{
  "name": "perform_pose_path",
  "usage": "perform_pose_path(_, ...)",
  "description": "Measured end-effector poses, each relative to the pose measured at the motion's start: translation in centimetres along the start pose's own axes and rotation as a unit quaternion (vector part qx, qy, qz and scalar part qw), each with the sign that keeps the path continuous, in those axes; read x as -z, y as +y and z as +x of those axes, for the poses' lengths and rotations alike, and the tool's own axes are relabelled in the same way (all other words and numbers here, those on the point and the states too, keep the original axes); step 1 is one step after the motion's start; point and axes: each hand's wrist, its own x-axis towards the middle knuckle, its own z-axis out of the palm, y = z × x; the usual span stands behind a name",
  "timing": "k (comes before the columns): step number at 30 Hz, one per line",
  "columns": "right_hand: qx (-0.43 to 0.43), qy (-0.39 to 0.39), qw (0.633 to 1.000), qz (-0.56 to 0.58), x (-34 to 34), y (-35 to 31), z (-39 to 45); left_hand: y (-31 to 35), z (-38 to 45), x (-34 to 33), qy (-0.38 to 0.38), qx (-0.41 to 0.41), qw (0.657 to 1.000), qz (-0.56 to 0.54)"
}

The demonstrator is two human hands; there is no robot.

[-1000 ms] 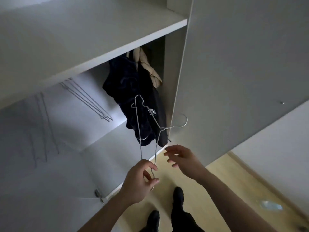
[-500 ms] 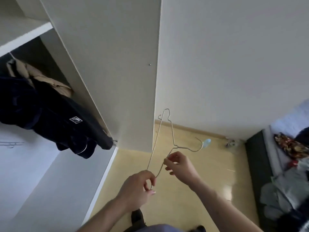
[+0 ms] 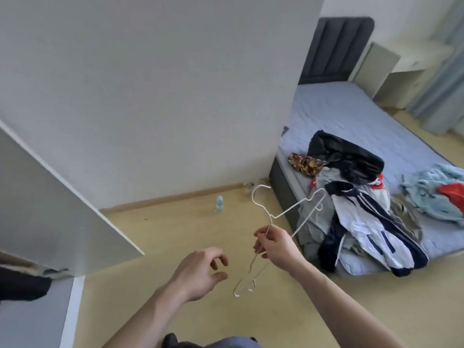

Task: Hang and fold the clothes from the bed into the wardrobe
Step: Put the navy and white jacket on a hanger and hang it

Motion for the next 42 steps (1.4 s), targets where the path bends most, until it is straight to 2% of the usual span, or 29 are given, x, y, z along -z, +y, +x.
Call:
perform_pose_path(5,-0.01,0.094,0.995,-0.038,11.1,5.7,0.3,5.9,6.3,-2.3,-0.023,-0.025,0.999,0.026)
perform_pose_path(8,-0.04,0.163,0.986,-0.004,16.5,8.5,0.0,8.8,10.5,-3.6,-0.049,-0.047,0.996,0.05)
perform_pose_path(11,-0.079,0.197,0.976,0.045,20.7,10.7,0.2,11.9,15.3,-4.6,-0.075,-0.069,0.993,0.065)
perform_pose_path(16,-0.103,0.248,0.961,0.071,26.5,13.5,1.7,16.6,24.0,-7.0,-0.119,-0.088,0.987,0.067)
perform_pose_path(24,-0.16,0.325,0.929,0.081,35.3,16.6,8.6,24.4,40.0,-10.4,-0.183,-0.117,0.974,0.064)
perform_pose_path(29,-0.201,0.383,0.895,0.109,40.2,17.6,12.3,28.8,48.6,-12.5,-0.247,-0.129,0.955,0.104)
perform_pose_path(32,-0.232,0.41,0.872,0.132,42.7,18.5,12.6,31.3,52.3,-14.1,-0.299,-0.142,0.931,0.155)
perform_pose_path(37,-0.264,0.446,0.84,0.161,47.1,21.4,12.0,35.8,57.0,-18.4,-0.341,-0.164,0.907,0.183)
perform_pose_path(42,-0.279,0.455,0.825,0.184,51.6,25.1,12.4,40.3,59.4,-23.7,-0.365,-0.147,0.898,0.198)
